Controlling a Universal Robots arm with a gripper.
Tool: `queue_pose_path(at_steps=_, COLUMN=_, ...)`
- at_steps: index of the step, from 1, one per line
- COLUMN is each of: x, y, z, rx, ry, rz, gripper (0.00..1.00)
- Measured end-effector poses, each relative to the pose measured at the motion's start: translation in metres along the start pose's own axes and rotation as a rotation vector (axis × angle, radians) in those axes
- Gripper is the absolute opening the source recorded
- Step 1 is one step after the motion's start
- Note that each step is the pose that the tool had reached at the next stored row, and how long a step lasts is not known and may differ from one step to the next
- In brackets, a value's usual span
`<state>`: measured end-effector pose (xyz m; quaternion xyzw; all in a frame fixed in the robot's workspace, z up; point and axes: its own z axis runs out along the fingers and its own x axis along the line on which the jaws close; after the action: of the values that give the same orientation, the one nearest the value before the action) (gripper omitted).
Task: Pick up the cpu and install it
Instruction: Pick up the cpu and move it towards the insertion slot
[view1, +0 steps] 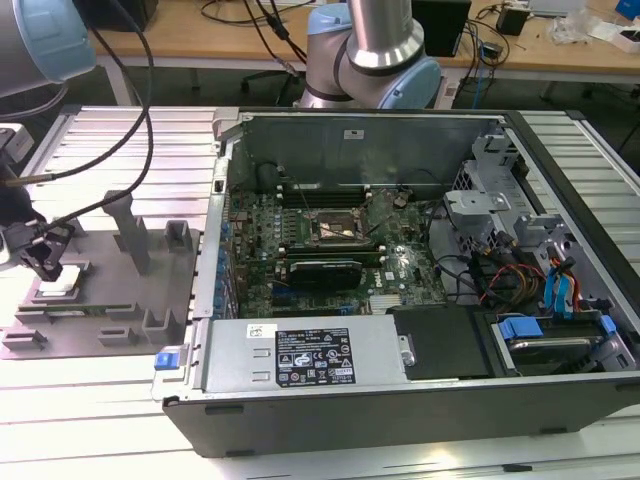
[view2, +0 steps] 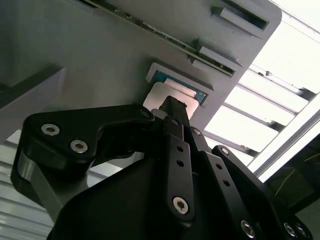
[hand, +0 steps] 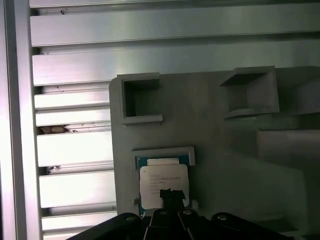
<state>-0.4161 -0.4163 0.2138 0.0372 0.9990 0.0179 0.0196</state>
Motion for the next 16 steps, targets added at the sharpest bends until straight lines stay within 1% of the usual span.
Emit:
queue_pose_path(at_steps=1, x=0.0001, y=-0.0001, z=0.0010, rx=0.0001, ry=0.0001, rz=0.000, gripper=0.11)
queue_pose_path(at_steps=5, x=0.0001, y=-0.0001, z=0.0011, rx=0.0000, ry=0.0000, rz=0.000, gripper=0.11)
queue_pose_path(at_steps=6, x=0.0001, y=-0.0001, z=0.0011, rx=0.0000, ry=0.0000, rz=0.000, gripper=0.11)
queue_pose_path(at_steps=7, x=0.0001, y=-0.0001, z=0.0011, rx=0.0000, ry=0.0000, rz=0.000, gripper=0.16)
queue_pose_path(at_steps=8, x=0.0001, y=-0.0001, z=0.0011, rx=0.0000, ry=0.0000, rz=0.000, gripper=0.16)
queue_pose_path(at_steps=11, x=0.0001, y=-0.0001, z=0.0011, rx=0.0001, ry=0.0000, rz=0.000, gripper=0.36)
queue_pose_path(at_steps=12, x=0.0001, y=-0.0001, z=0.0011, rx=0.0000, ry=0.0000, rz=0.000, gripper=0.36)
queue_pose_path(at_steps=13, x=0.0001, y=-0.0001, z=0.0011, rx=0.0000, ry=0.0000, rz=0.000, gripper=0.48)
queue_pose_path(at_steps=14, x=0.0001, y=0.0000, z=0.0011, rx=0.0000, ry=0.0000, rz=0.000, gripper=0.54)
queue_pose_path(at_steps=15, x=0.0001, y=-0.0001, z=0.0011, rx=0.0000, ry=0.0000, rz=0.000, gripper=0.54)
queue_pose_path(at_steps=16, x=0.0001, y=-0.0001, z=0.0011, rx=0.0000, ry=0.0000, rz=0.000, gripper=0.60)
